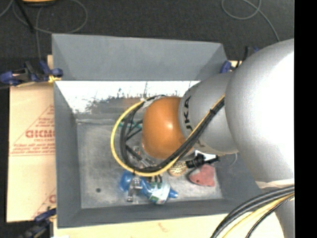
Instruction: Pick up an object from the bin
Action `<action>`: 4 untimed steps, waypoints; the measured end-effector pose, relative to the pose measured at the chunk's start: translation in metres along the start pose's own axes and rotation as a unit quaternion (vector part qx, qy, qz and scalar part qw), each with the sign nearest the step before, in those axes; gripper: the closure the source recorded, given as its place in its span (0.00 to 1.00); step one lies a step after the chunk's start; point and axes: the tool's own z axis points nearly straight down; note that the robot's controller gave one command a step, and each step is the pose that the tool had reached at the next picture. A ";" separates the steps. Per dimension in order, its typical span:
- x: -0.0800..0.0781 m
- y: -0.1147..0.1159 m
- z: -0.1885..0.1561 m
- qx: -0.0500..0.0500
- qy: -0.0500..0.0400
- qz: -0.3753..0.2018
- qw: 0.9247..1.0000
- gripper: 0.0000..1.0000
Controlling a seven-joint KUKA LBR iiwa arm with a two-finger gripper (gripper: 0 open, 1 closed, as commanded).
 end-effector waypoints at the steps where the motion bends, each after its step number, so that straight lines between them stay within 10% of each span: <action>1: -0.017 0.006 -0.027 0.003 0.001 -0.099 0.995 0.00; 2: -0.077 -0.034 0.015 0.000 -0.010 0.004 1.000 1.00; 3: -0.073 -0.033 0.018 0.000 -0.005 0.005 1.000 0.00; 4: -0.073 -0.033 0.019 0.000 -0.005 0.005 1.000 0.00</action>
Offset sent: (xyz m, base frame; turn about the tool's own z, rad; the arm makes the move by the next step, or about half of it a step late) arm 0.0671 -0.0382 -0.0215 0.0065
